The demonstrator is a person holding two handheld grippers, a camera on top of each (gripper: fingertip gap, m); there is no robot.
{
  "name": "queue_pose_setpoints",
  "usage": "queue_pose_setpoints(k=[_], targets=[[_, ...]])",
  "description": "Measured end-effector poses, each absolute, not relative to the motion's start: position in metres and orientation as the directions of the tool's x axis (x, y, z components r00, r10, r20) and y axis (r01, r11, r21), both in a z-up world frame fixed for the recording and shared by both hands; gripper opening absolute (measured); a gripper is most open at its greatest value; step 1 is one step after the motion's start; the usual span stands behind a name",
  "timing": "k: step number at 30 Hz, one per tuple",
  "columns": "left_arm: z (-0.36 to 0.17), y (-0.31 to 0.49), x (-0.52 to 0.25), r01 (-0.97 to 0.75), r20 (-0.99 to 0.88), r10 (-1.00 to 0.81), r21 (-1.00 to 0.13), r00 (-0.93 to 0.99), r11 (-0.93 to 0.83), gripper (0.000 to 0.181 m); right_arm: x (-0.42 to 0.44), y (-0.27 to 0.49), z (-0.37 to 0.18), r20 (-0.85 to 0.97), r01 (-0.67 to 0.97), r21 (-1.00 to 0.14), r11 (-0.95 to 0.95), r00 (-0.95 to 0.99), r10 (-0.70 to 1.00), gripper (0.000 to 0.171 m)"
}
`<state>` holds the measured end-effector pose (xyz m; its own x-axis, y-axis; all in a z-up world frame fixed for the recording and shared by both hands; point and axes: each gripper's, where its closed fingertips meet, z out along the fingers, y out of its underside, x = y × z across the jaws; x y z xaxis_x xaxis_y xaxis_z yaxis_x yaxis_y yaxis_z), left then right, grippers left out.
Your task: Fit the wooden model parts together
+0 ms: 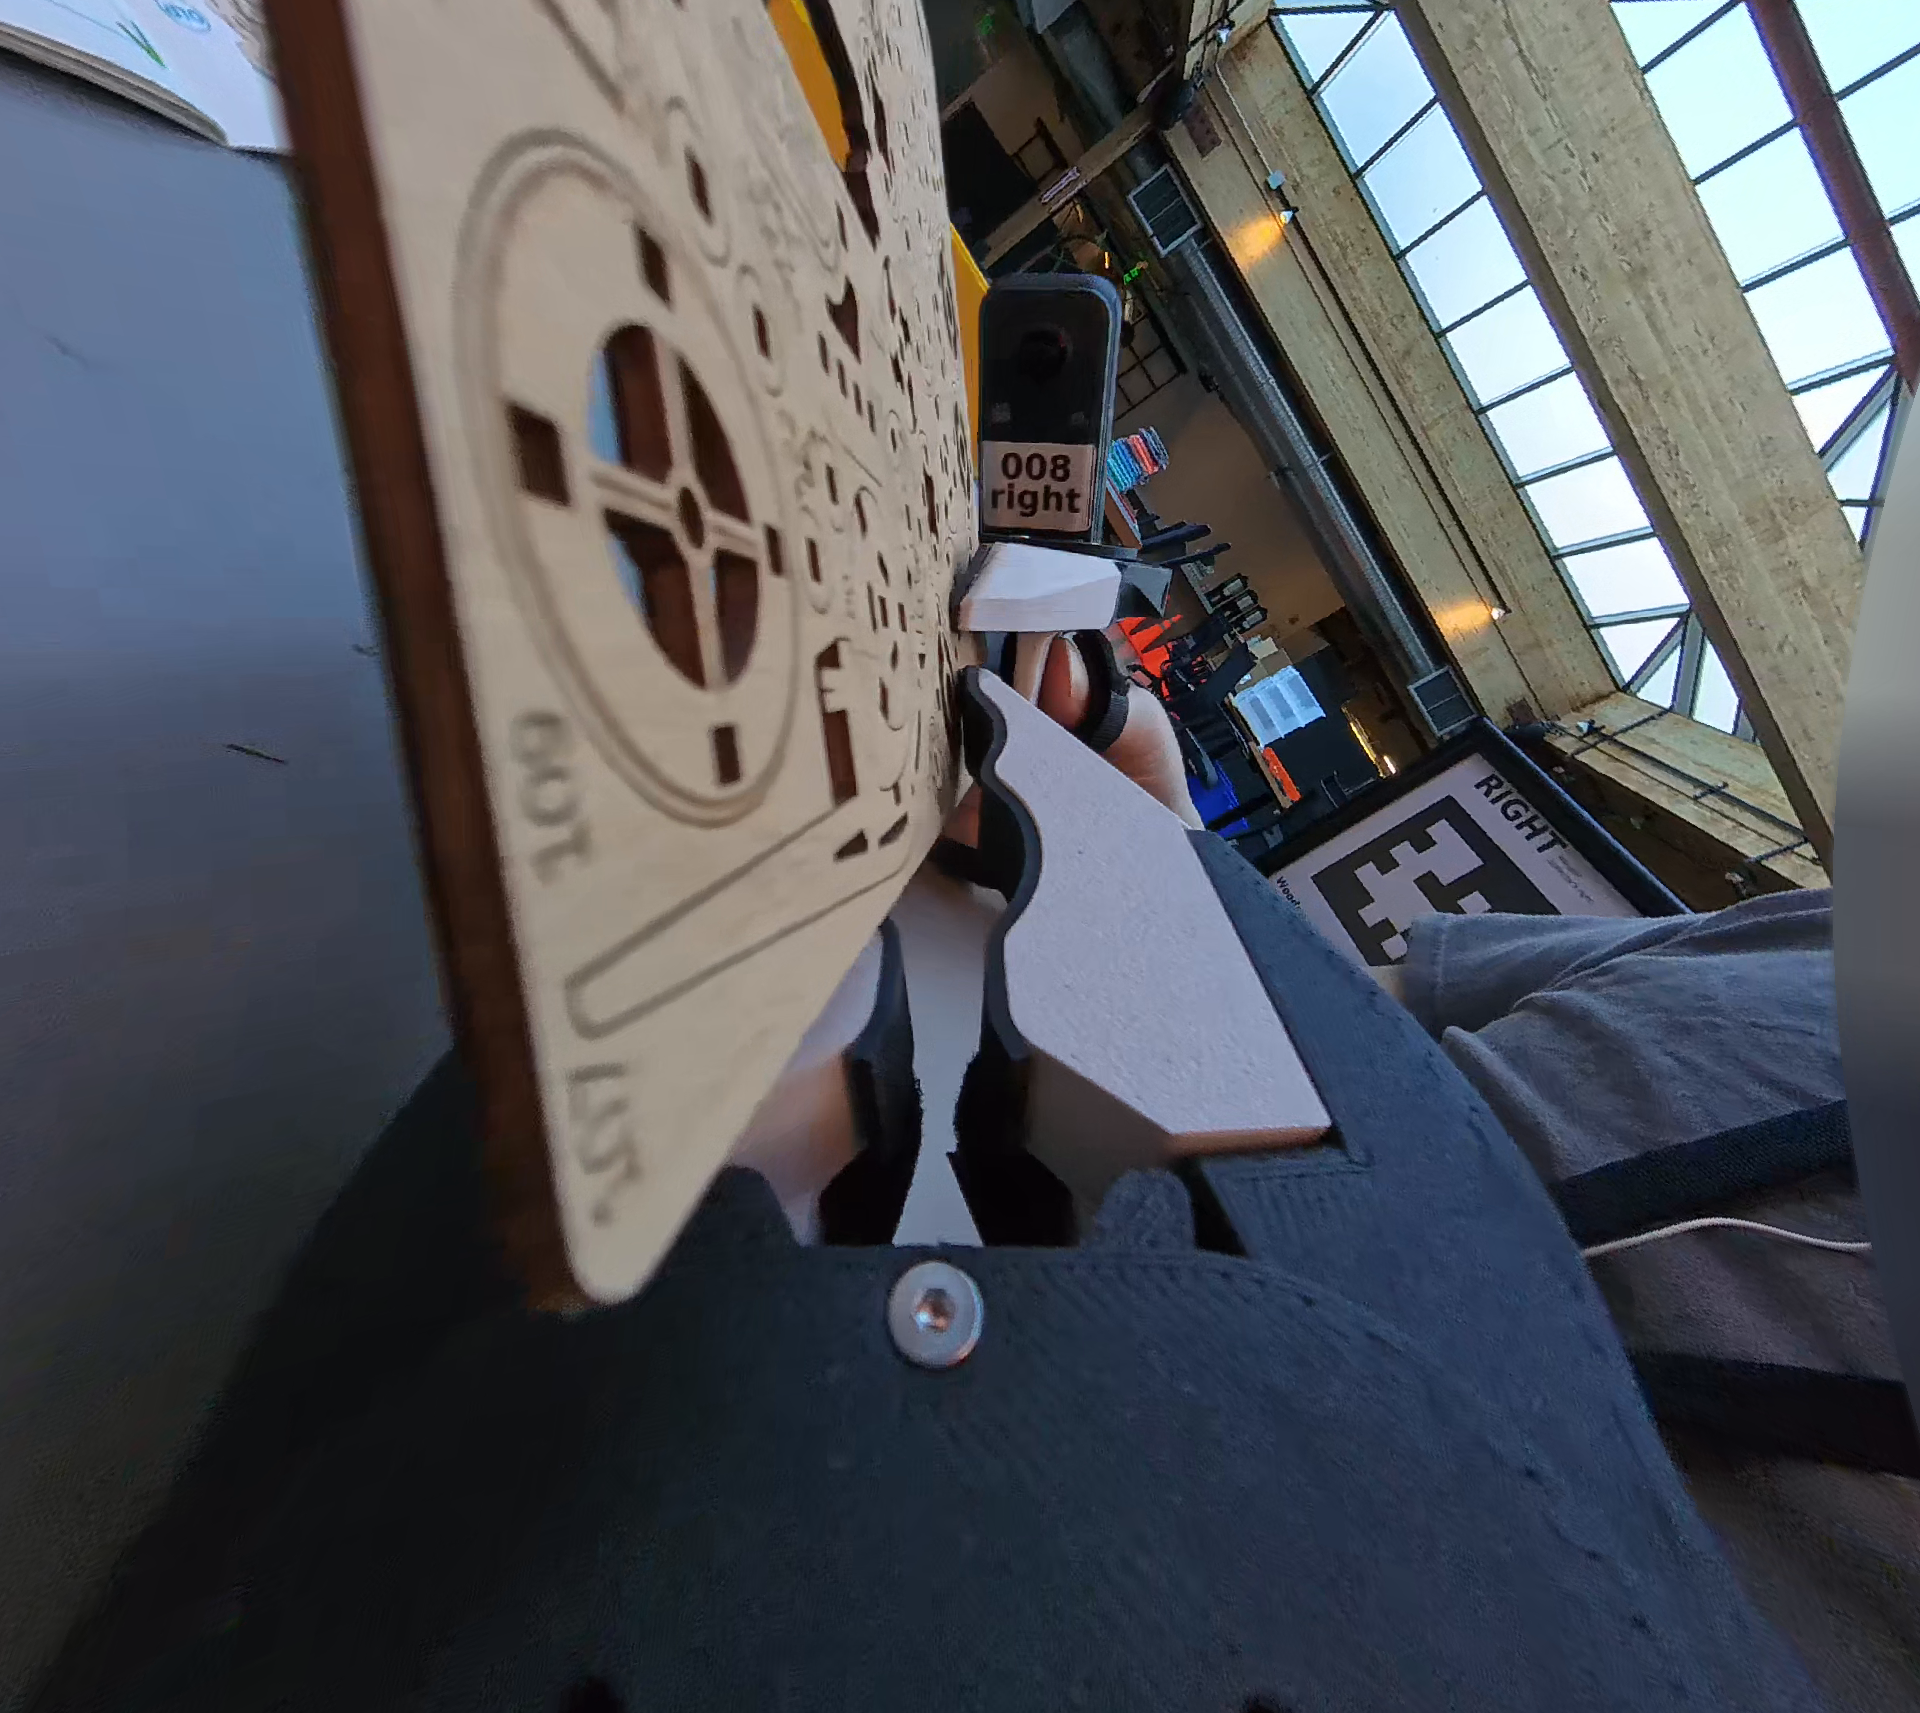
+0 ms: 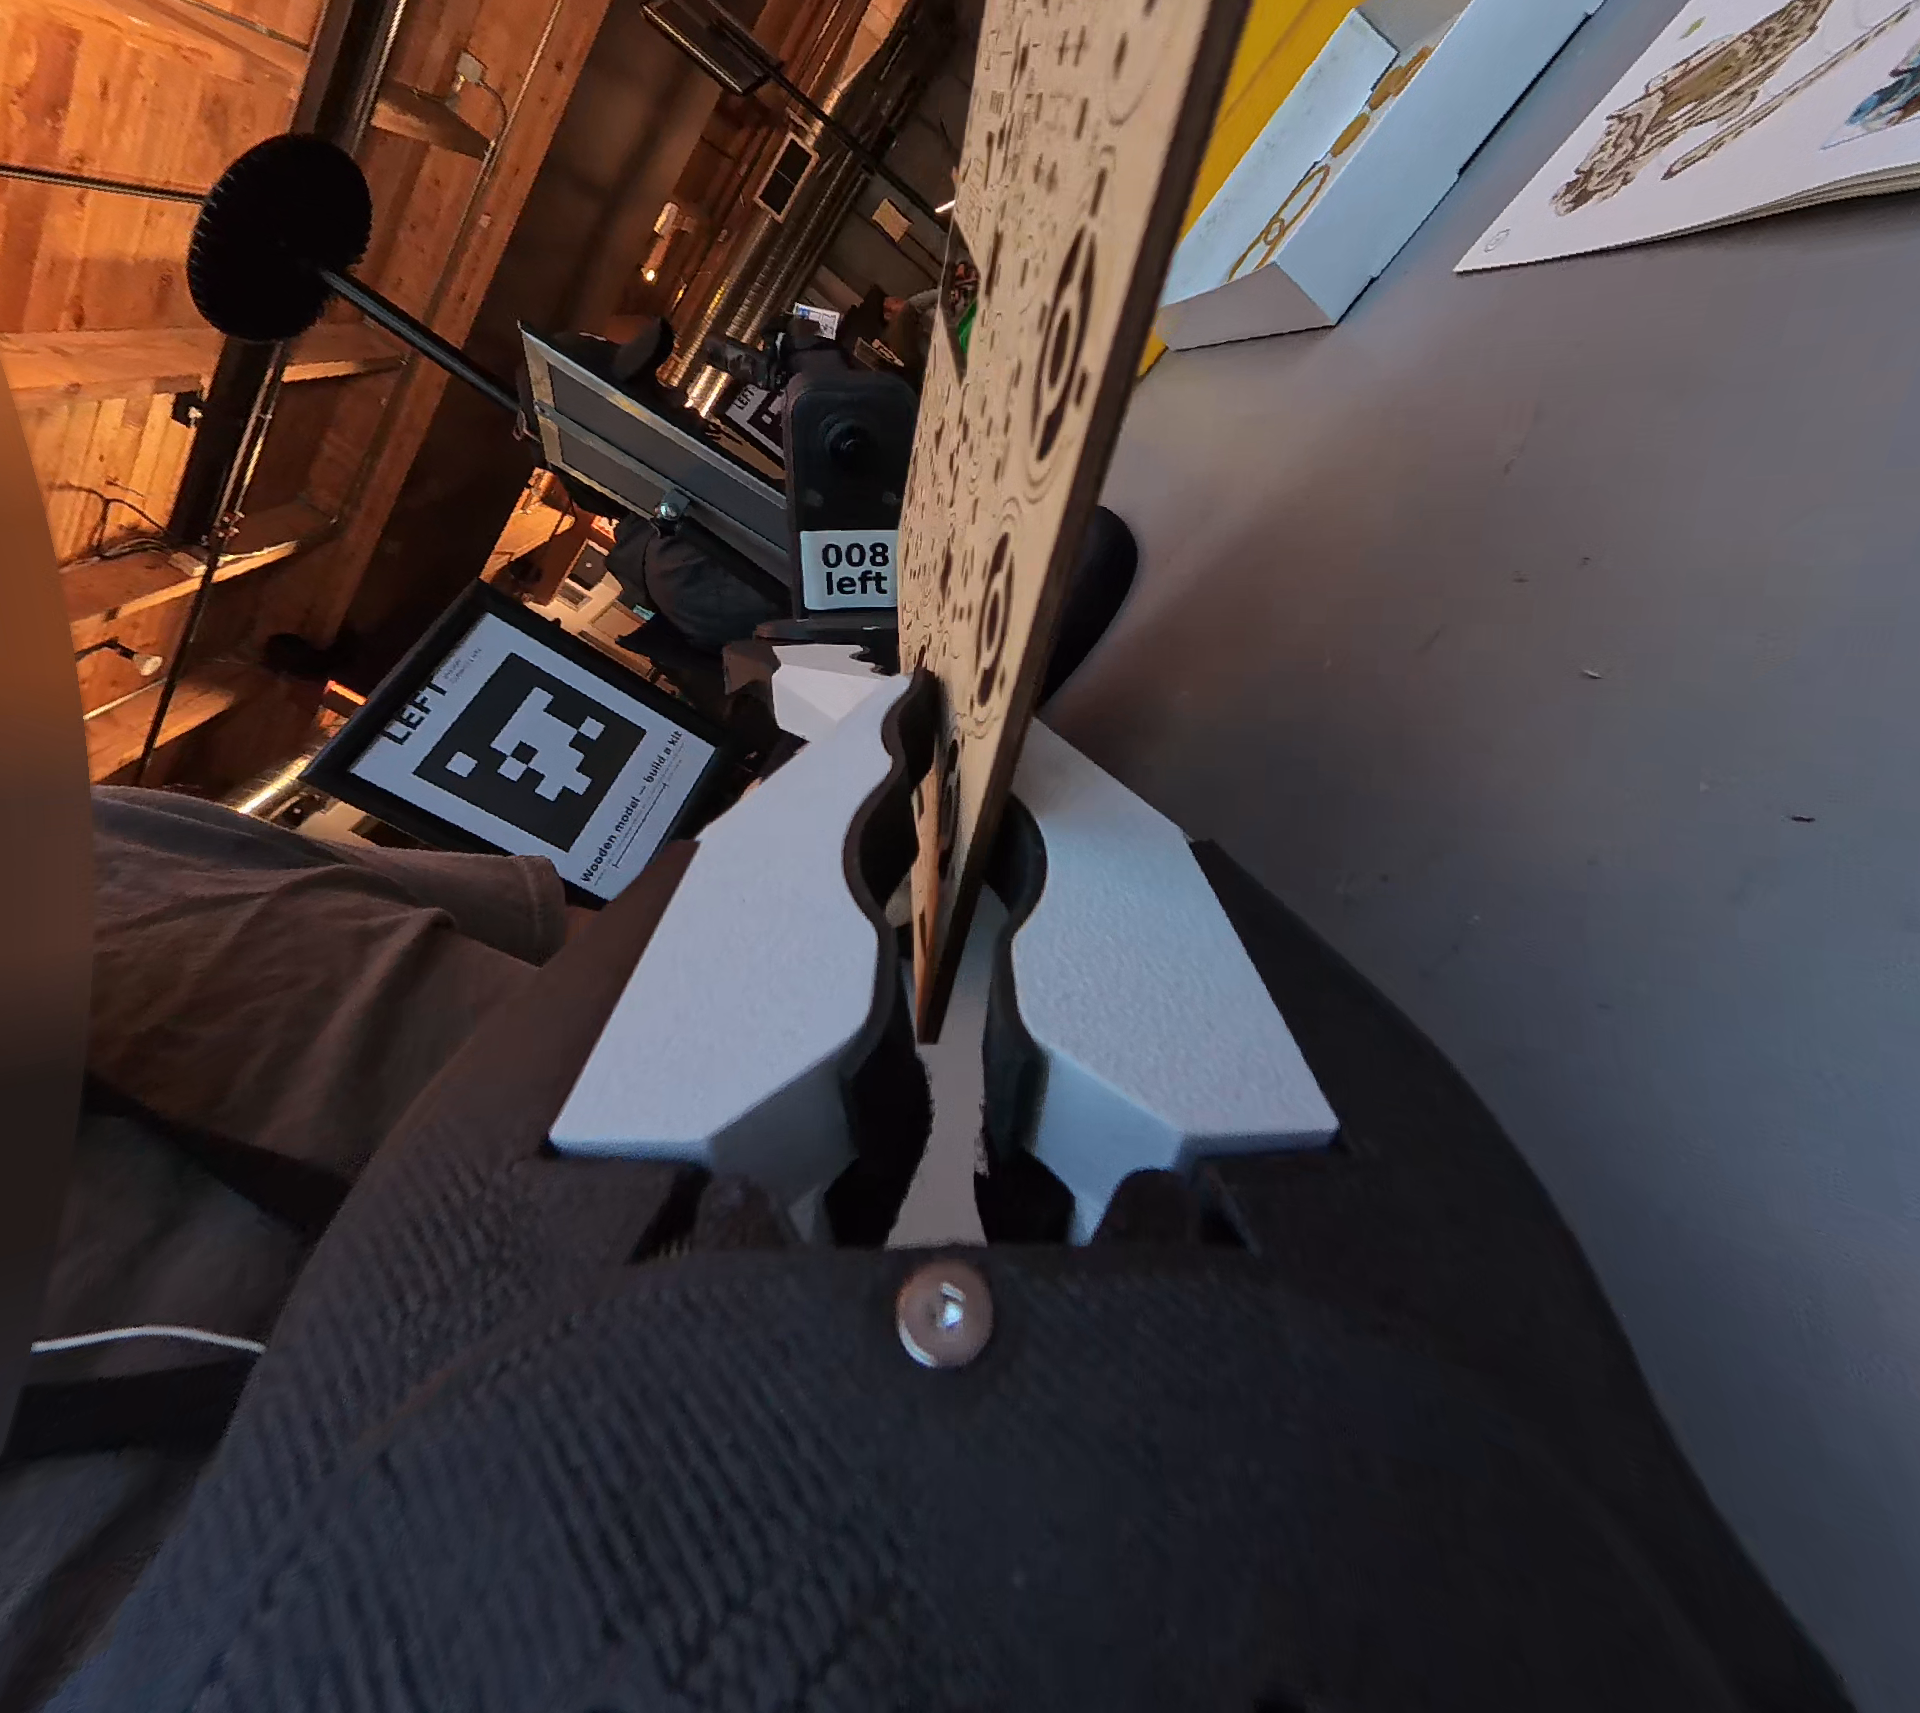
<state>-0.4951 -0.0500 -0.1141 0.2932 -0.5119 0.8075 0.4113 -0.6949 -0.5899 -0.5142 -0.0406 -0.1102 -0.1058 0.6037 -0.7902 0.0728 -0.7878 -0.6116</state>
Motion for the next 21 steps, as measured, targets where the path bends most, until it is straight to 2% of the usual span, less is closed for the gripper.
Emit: queue_pose_setpoints(k=[18, 21], targets=[[-0.1176, -0.0505, -0.4966, 0.414, 0.82, -0.487, -0.572, 0.302, -0.708, 0.0, -0.5157, -0.0399, -0.1144, -0.746, 0.081, -0.666, -0.741, -0.059, 0.664, 0.003], [-0.1129, -0.0508, -0.4945, 0.399, 0.795, -0.531, -0.606, 0.292, -0.688, 0.0, -0.5133, -0.0406, -0.1085, -0.743, 0.054, -0.668, -0.742, -0.085, 0.663, 0.007]])
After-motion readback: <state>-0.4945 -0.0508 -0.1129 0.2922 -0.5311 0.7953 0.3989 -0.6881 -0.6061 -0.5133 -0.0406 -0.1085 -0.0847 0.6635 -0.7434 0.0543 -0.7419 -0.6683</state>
